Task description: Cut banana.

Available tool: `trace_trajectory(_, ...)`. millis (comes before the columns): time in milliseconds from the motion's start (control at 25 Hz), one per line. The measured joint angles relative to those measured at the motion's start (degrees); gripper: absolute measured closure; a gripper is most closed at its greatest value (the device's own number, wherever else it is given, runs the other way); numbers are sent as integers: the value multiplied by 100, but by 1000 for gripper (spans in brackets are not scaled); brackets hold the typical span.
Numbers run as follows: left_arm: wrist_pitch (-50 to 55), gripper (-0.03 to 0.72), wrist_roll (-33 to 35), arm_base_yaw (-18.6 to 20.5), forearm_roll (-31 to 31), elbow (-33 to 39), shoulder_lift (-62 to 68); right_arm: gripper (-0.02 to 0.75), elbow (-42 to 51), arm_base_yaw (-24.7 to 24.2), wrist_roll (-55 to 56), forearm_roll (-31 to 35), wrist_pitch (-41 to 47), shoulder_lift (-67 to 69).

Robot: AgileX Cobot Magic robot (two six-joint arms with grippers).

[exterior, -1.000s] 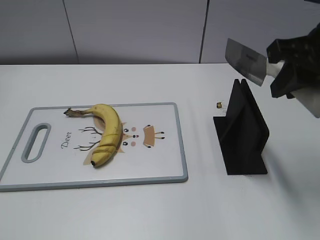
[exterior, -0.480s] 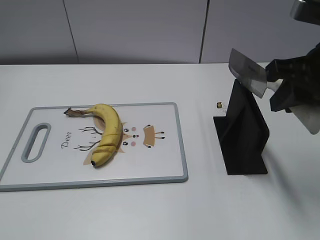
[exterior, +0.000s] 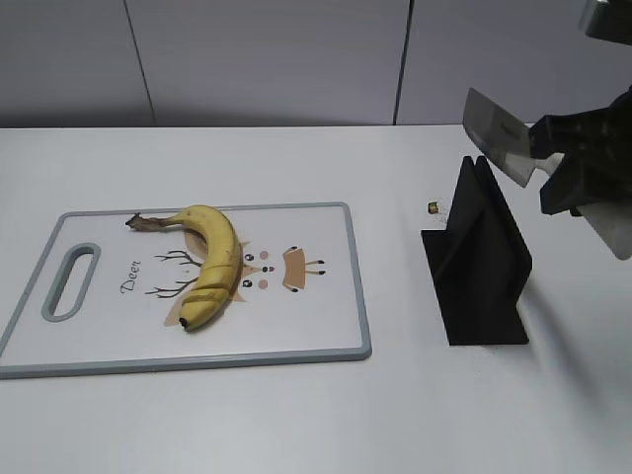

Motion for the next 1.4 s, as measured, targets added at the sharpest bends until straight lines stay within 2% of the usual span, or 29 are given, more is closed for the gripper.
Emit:
trace_trajectory(440,0,143,0,0,-22,0,0,576,0,0,-2,46,64,479)
trace_trajectory(920,0,145,0,0,-22,0,0,565,0,0,-269,432,201,901)
trace_trajectory(1000,0,145,0,0,-22,0,0,493,0,0,-434,565,248,906)
trace_trajectory(1200,0,145,0,0,-22,0,0,214,0,0,-671,685,306,919)
trace_trajectory(1280,0,145,0,0,-22,0,0,166,0,0,-758,692,378,919)
trace_trajectory(1400,0,145,0,0,-22,0,0,144,0,0,-933,692,665,882)
